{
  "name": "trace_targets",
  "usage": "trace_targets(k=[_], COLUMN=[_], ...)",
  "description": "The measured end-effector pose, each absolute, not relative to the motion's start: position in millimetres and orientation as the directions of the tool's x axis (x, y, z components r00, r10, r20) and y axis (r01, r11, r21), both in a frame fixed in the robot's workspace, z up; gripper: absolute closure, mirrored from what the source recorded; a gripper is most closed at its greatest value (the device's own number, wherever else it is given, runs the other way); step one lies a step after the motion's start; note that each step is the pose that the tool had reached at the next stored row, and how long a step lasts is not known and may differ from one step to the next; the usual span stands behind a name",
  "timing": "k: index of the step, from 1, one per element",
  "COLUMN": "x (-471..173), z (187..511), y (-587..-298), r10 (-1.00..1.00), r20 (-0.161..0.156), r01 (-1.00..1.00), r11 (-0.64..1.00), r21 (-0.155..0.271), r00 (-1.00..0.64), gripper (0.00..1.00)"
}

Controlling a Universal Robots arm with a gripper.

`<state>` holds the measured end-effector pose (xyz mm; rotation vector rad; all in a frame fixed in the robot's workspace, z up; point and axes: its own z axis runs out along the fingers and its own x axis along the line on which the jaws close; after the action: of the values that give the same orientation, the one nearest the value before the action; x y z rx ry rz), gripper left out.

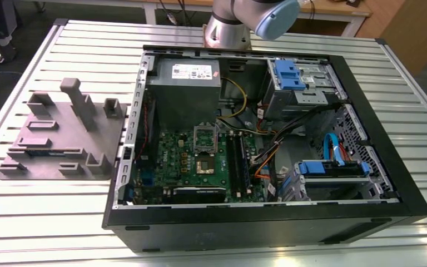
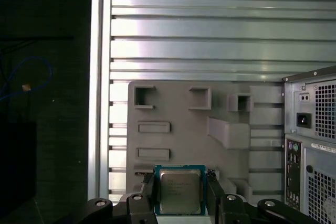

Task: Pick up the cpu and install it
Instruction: 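Pick up the cpu and move it towards the insertion slot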

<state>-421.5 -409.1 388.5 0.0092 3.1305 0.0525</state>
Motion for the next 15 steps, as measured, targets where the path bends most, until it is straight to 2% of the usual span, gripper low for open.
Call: trace_targets(k=[15], x=[-419.6], z=[388.5], y=[-410.3], r10=[0.006], r20=[-0.011], r01=[0.006], r11=[0.999], r21=[0.034], r00=[-1.000], gripper=[0.53])
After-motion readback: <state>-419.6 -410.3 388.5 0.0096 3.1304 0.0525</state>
